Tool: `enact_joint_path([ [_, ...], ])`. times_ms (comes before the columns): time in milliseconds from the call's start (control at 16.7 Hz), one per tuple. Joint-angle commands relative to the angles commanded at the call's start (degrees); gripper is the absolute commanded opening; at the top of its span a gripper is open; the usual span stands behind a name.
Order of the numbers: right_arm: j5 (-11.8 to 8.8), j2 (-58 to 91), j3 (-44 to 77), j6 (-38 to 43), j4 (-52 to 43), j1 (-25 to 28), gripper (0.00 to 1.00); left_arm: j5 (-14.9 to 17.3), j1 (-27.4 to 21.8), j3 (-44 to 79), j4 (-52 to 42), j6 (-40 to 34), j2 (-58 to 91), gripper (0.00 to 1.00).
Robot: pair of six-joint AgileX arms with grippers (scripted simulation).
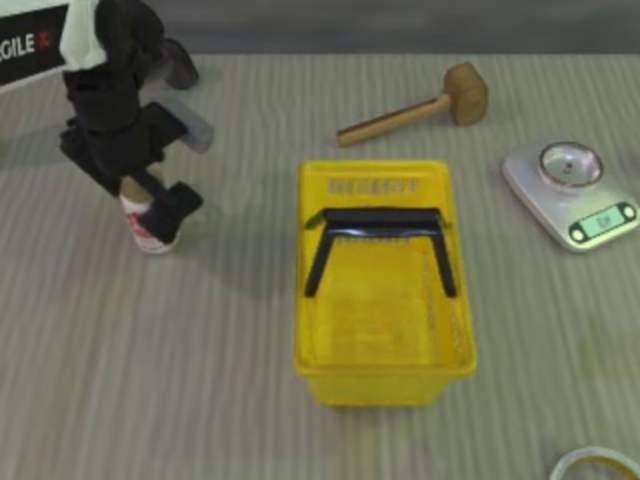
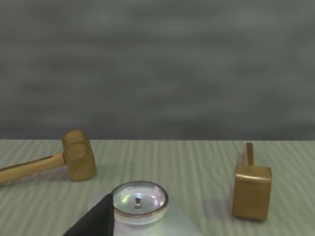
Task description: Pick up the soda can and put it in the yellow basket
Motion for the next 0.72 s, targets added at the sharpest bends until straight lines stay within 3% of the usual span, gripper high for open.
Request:
enact_joint_path([
  [720, 0.0, 0.0, 0.0, 0.0, 0.0, 0.0, 1.0, 0.0, 0.0, 0.0, 0.0, 0.0, 0.0, 0.1],
])
